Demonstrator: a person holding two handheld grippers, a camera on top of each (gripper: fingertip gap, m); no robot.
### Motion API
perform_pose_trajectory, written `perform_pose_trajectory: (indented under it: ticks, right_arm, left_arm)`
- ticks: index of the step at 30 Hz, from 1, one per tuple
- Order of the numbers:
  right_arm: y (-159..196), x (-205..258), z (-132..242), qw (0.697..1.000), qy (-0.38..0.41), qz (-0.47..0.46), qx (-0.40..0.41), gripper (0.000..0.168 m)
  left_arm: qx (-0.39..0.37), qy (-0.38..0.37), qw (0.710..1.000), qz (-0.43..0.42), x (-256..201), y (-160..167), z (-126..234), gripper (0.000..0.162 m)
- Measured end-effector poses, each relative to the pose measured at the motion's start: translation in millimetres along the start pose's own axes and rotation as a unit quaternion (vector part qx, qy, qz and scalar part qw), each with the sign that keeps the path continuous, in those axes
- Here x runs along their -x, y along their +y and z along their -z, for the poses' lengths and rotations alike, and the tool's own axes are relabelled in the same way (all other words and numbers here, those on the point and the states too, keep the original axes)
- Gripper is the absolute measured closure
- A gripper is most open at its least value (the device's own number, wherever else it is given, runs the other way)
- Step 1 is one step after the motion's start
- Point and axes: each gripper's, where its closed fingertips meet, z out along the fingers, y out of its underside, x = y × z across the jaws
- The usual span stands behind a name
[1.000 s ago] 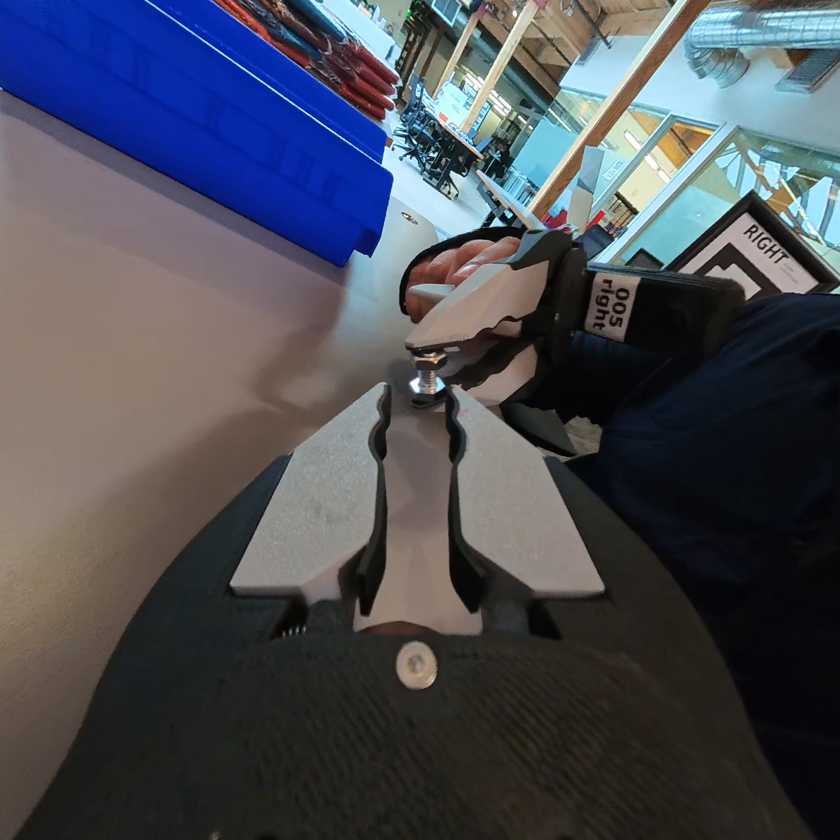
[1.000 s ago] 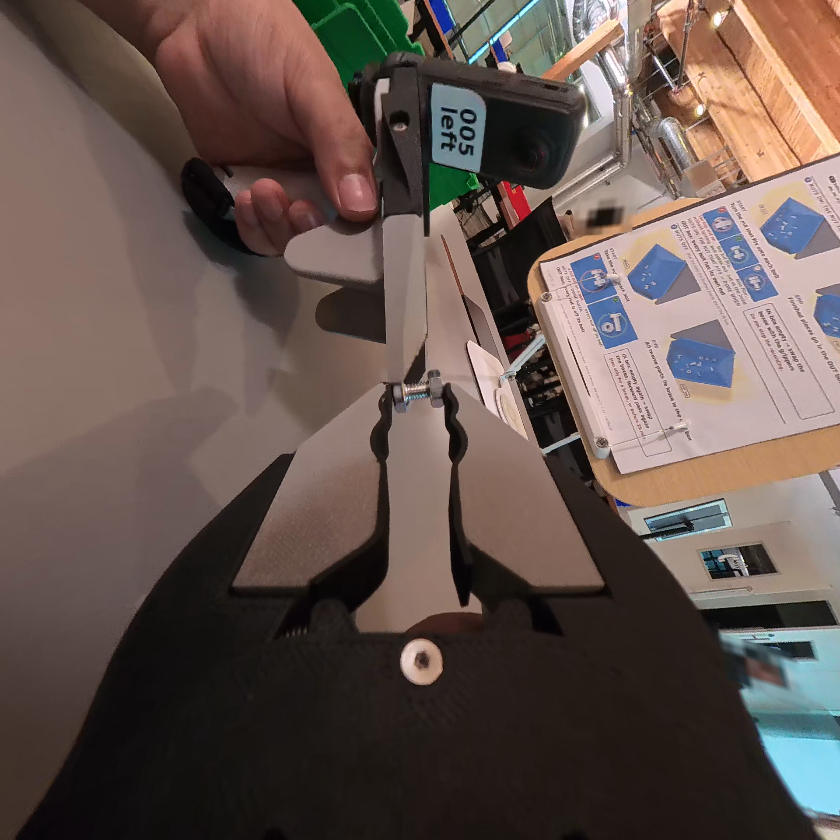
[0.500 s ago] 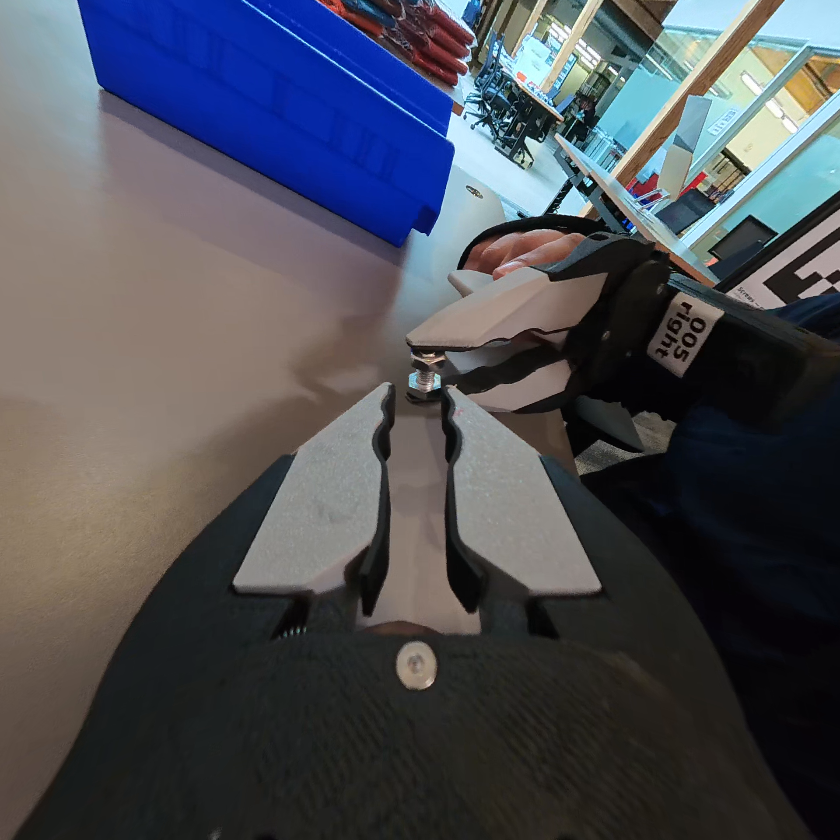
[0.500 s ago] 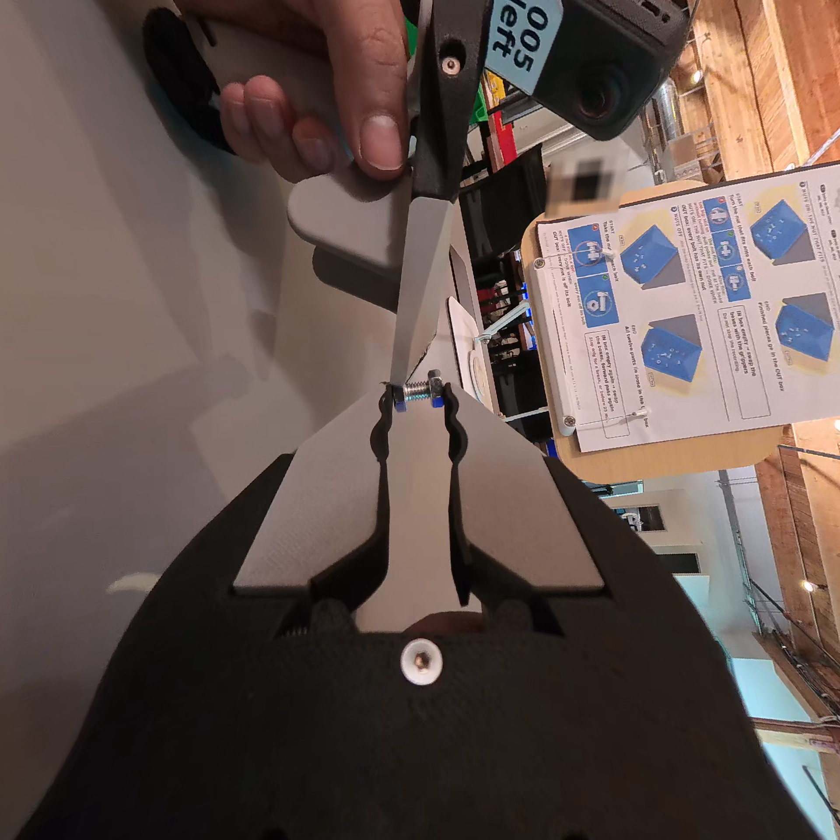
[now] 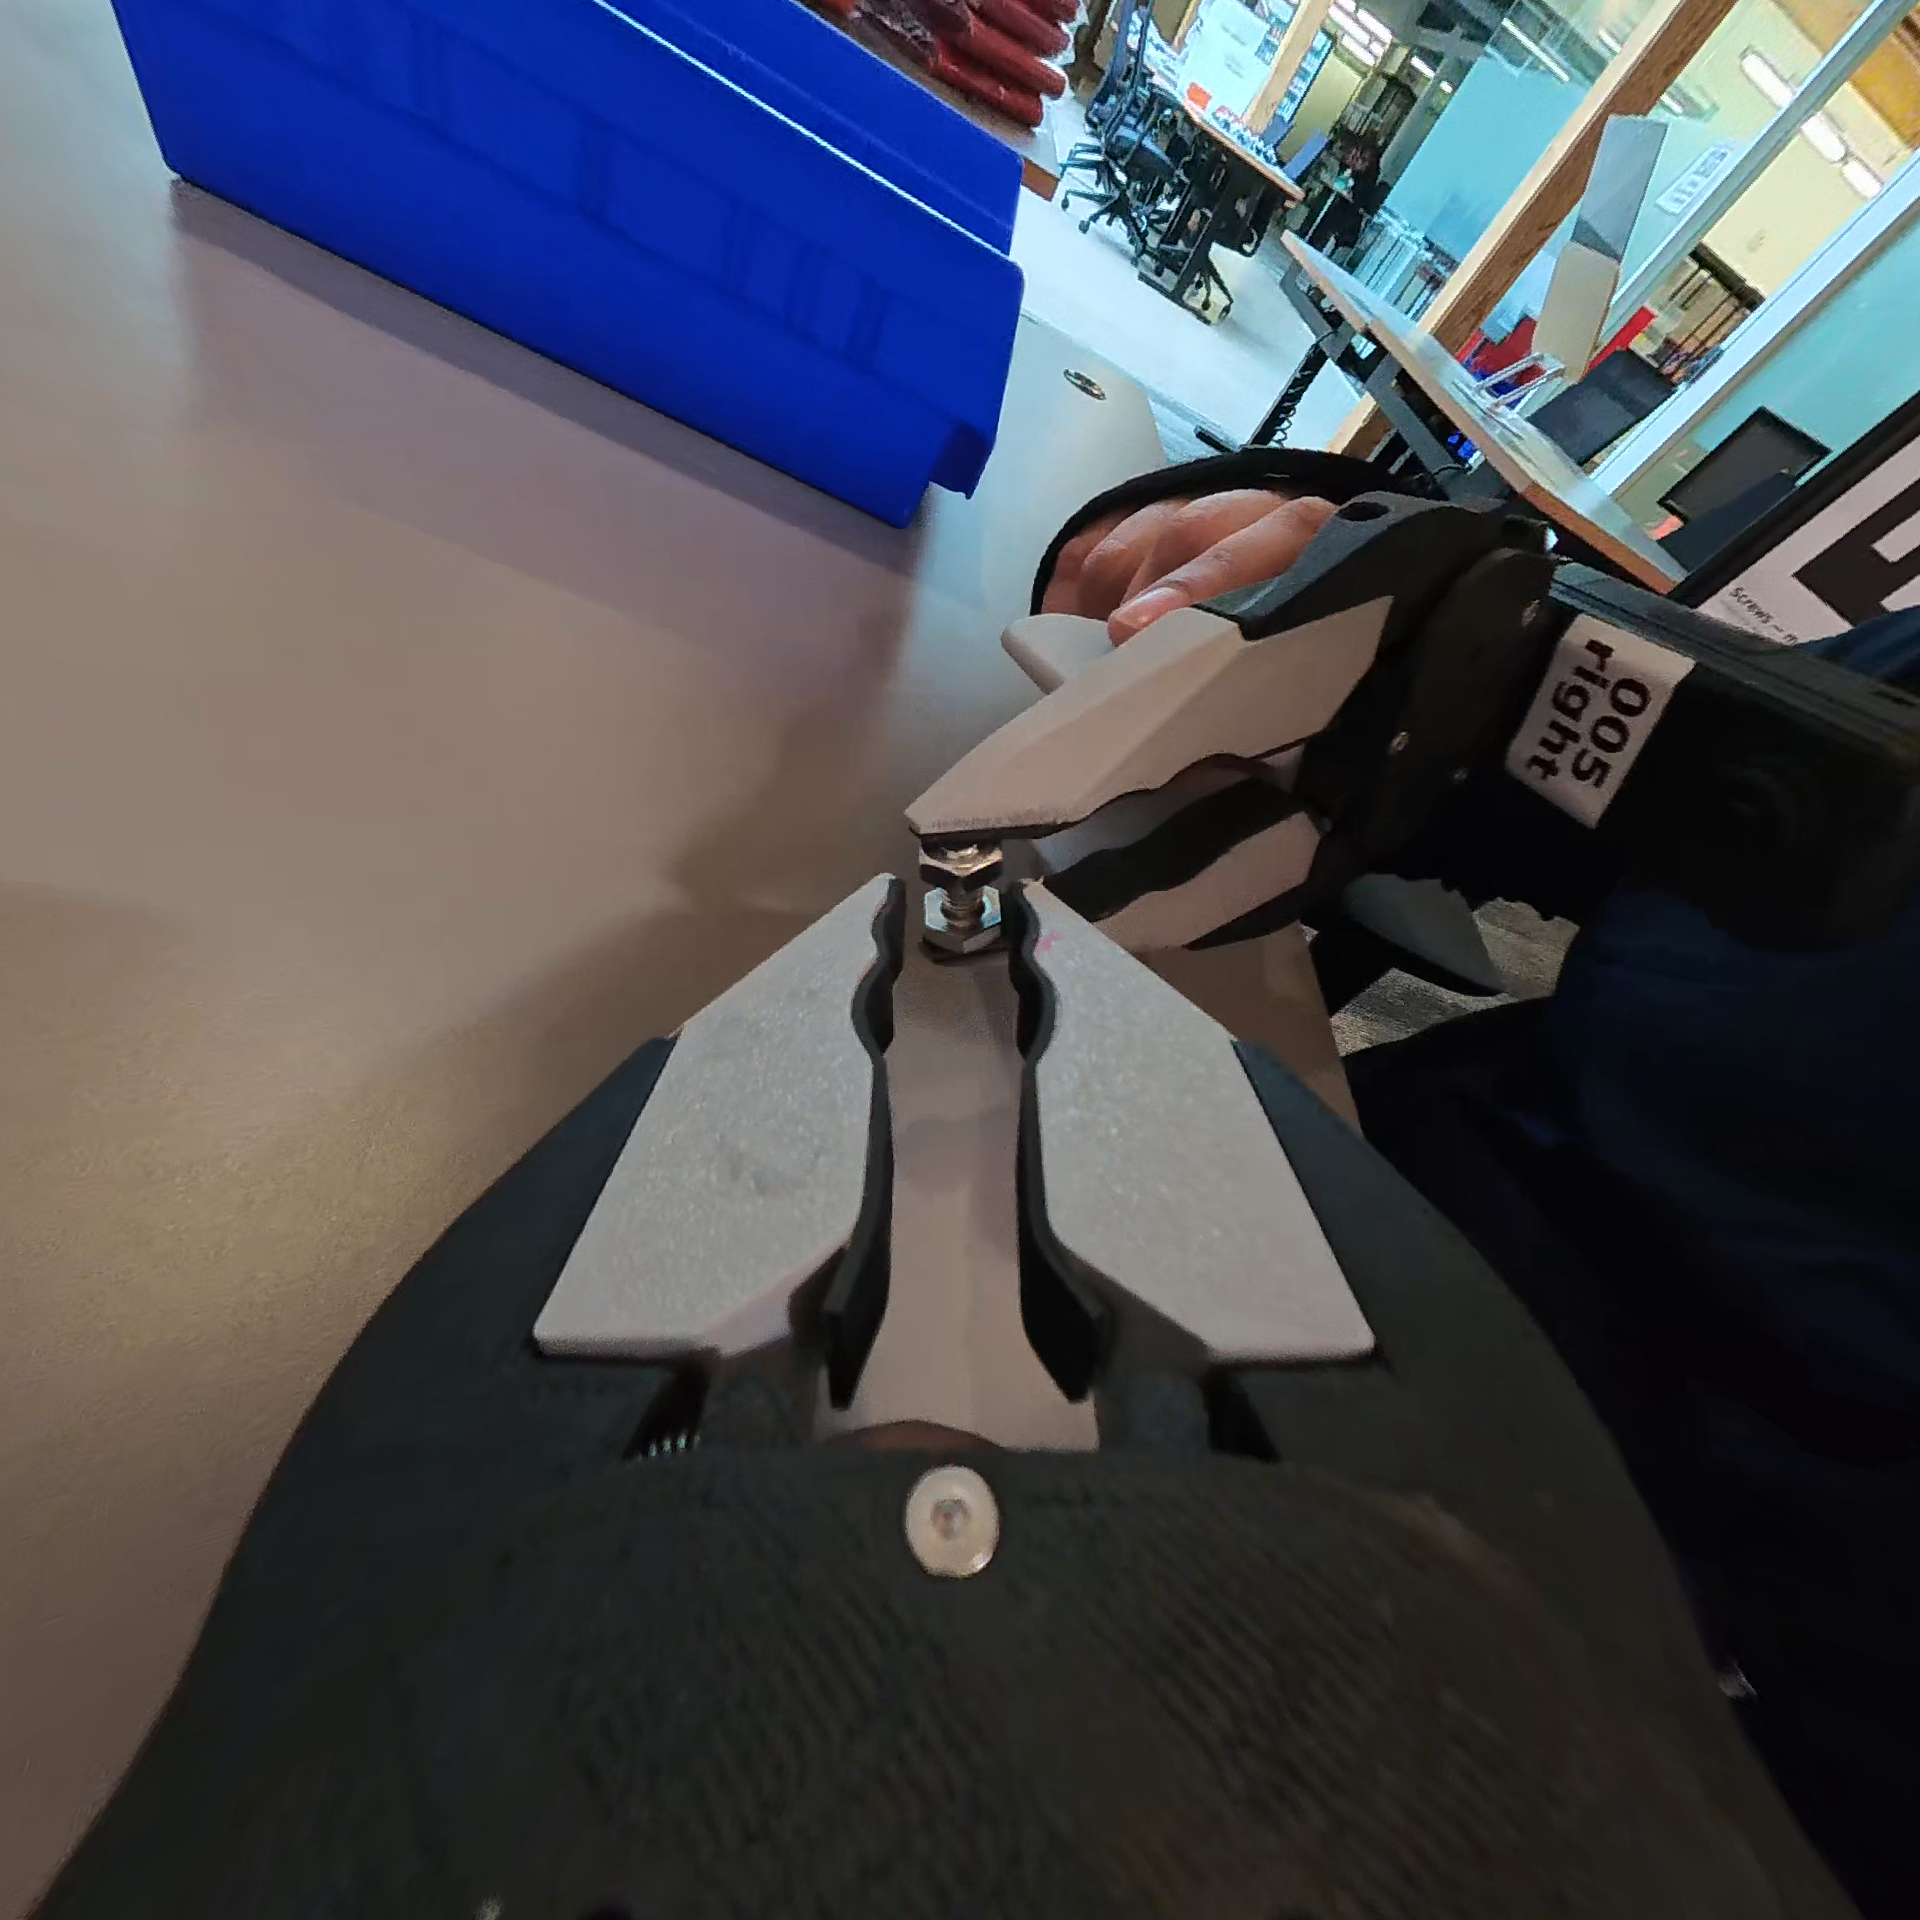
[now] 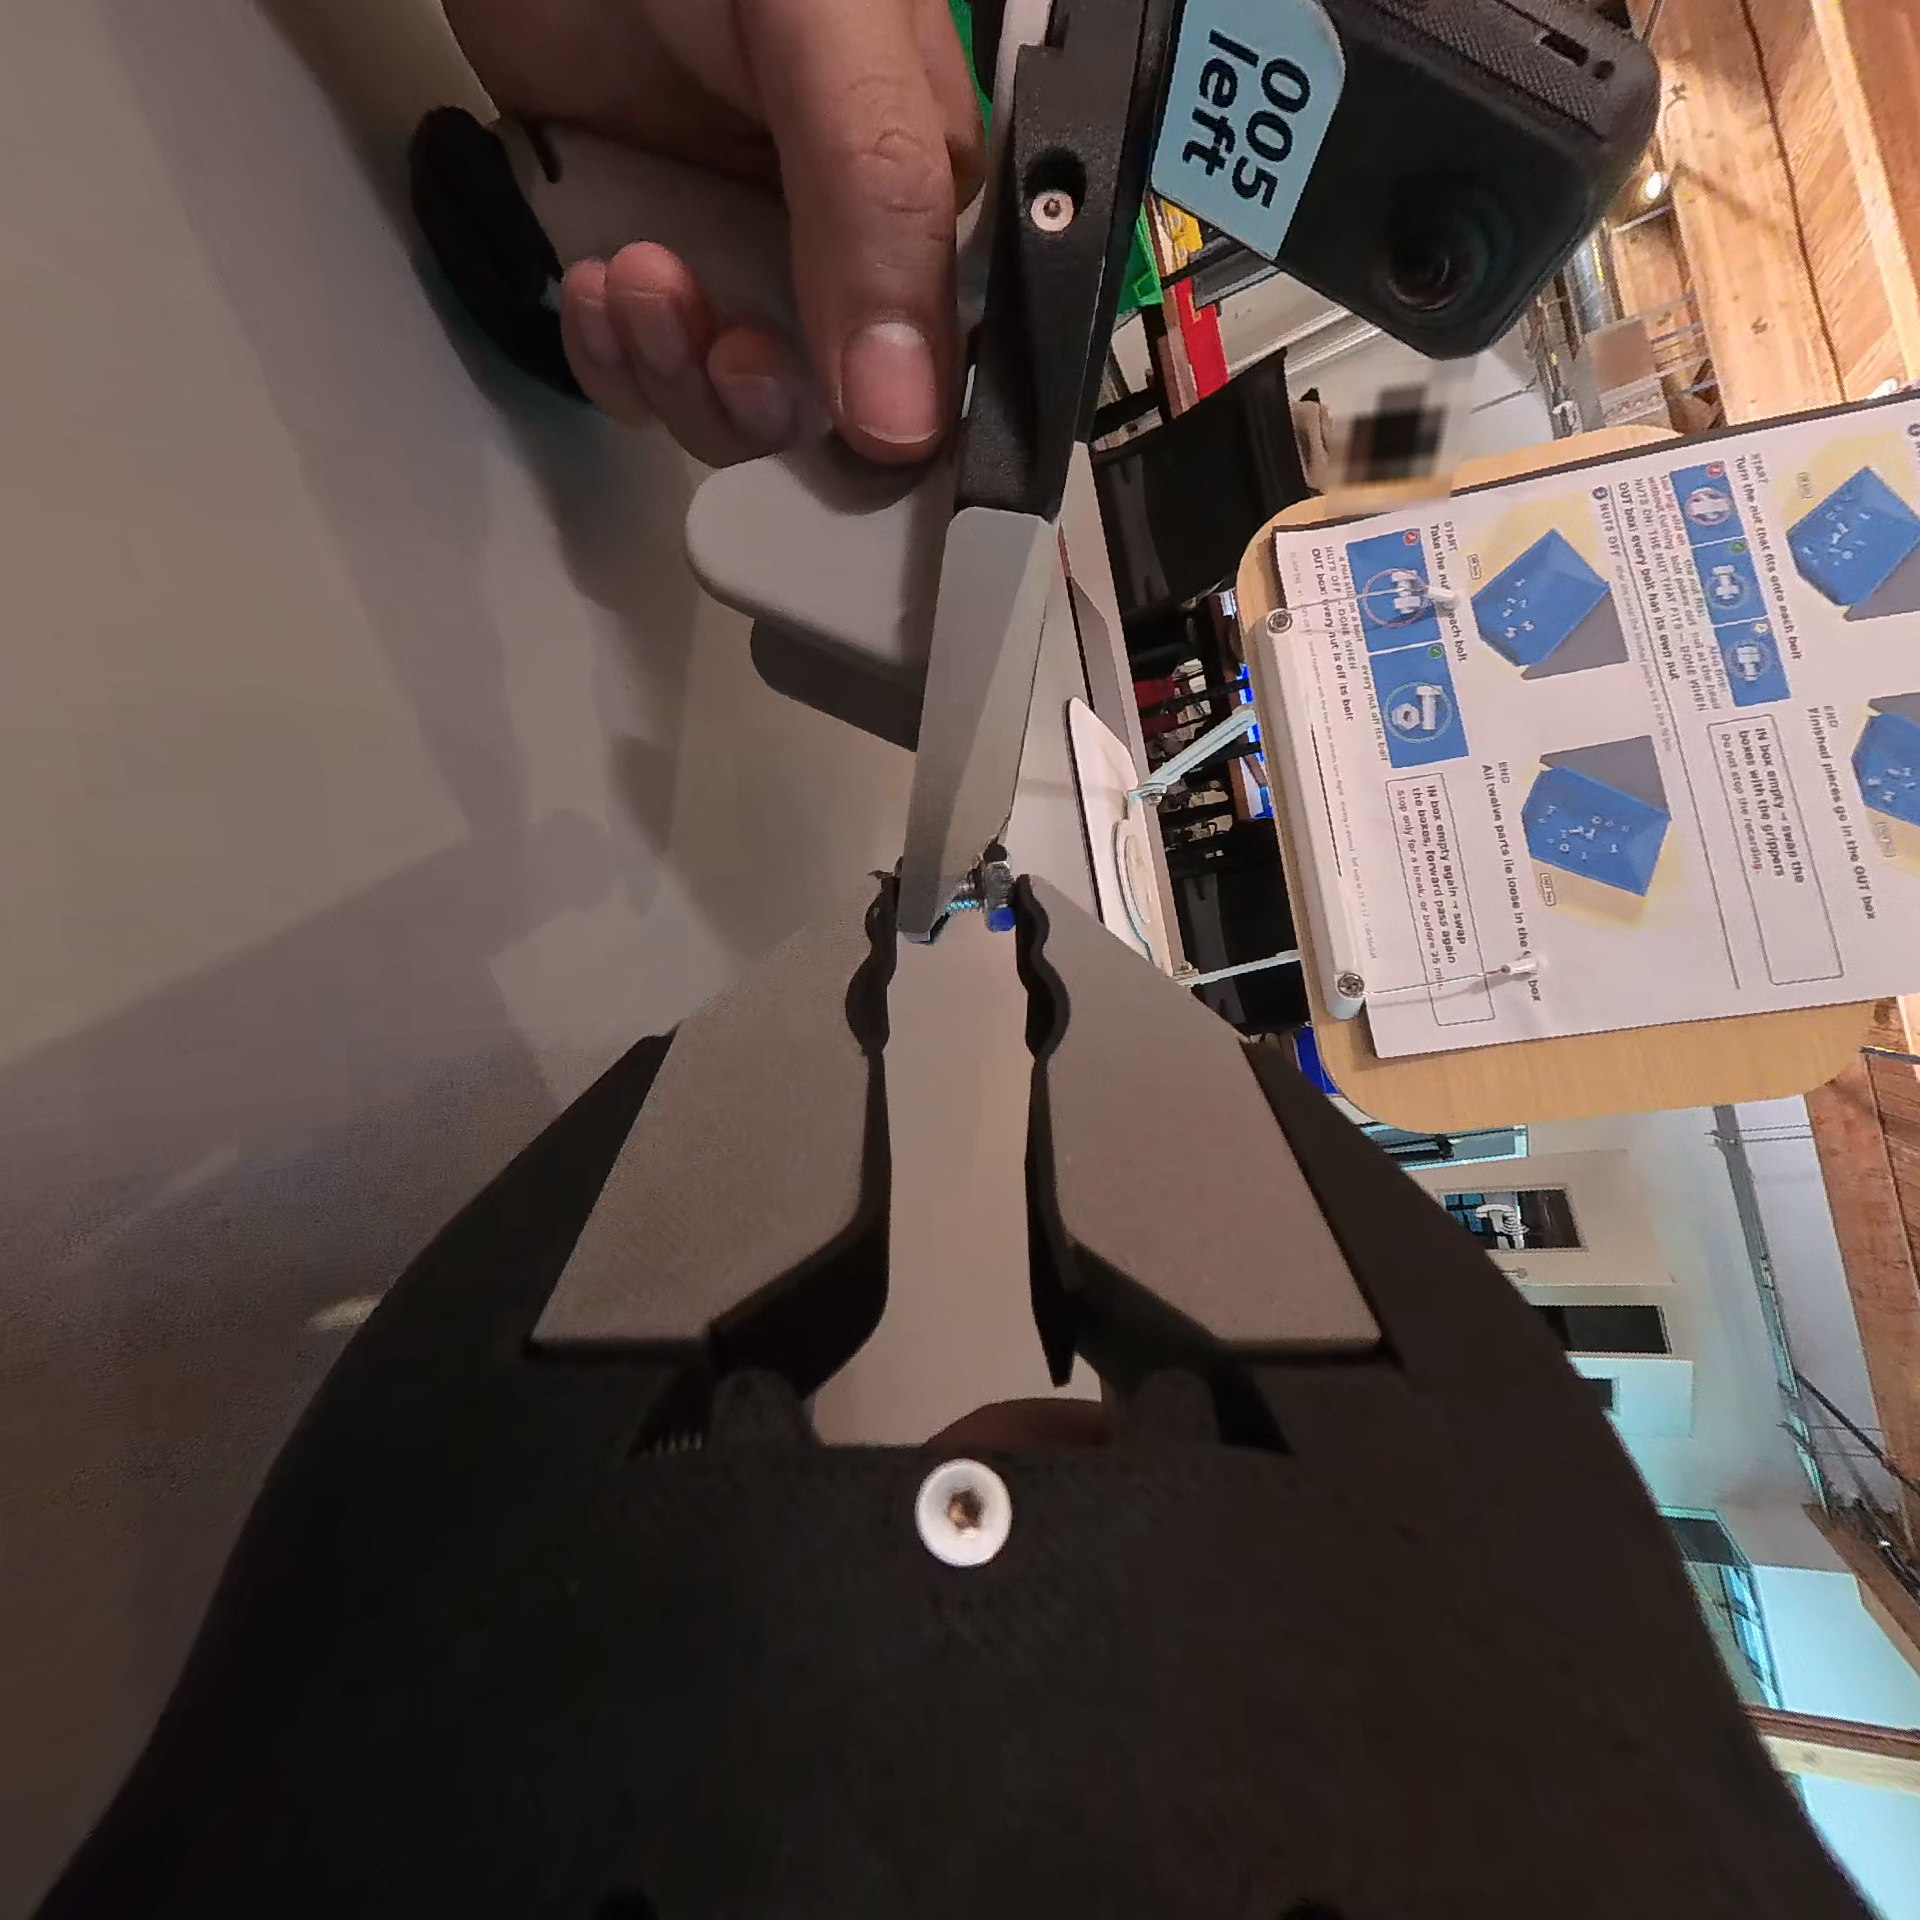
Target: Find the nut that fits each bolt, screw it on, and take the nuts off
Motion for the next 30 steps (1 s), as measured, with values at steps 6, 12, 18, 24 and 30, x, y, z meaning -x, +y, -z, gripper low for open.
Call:
perform_pose_trajectory:
  ticks: [6,12,18,24,30]
  right_arm:
    - [2.0,1.4,-2.1,1.000,-0.001,0.005,0.006,0.148]
    - [5.3,2.0,-5.3,1.000,0.006,0.015,0.022,0.148]
    - [5.3,1.7,-7.2,1.000,0.008,0.009,0.026,0.148]
    - [4.1,-2.4,-6.9,1.000,0.013,-0.009,0.017,0.147]
    - [2.1,-5.5,-5.0,0.999,0.014,-0.031,0.003,0.147]
  left_arm:
    - [0.006,-0.013,1.000,0.009,5.4,1.7,1.1,0.139]
    - [0.009,-0.018,0.999,0.029,8.0,3.8,0.6,0.143]
    - [0.012,-0.018,1.000,0.011,5.9,4.3,1.6,0.150]
    - [0.007,-0.025,1.000,-0.014,4.8,0.7,3.4,0.150]
    - [-0.003,-0.015,1.000,-0.020,2.1,-2.5,4.6,0.150]
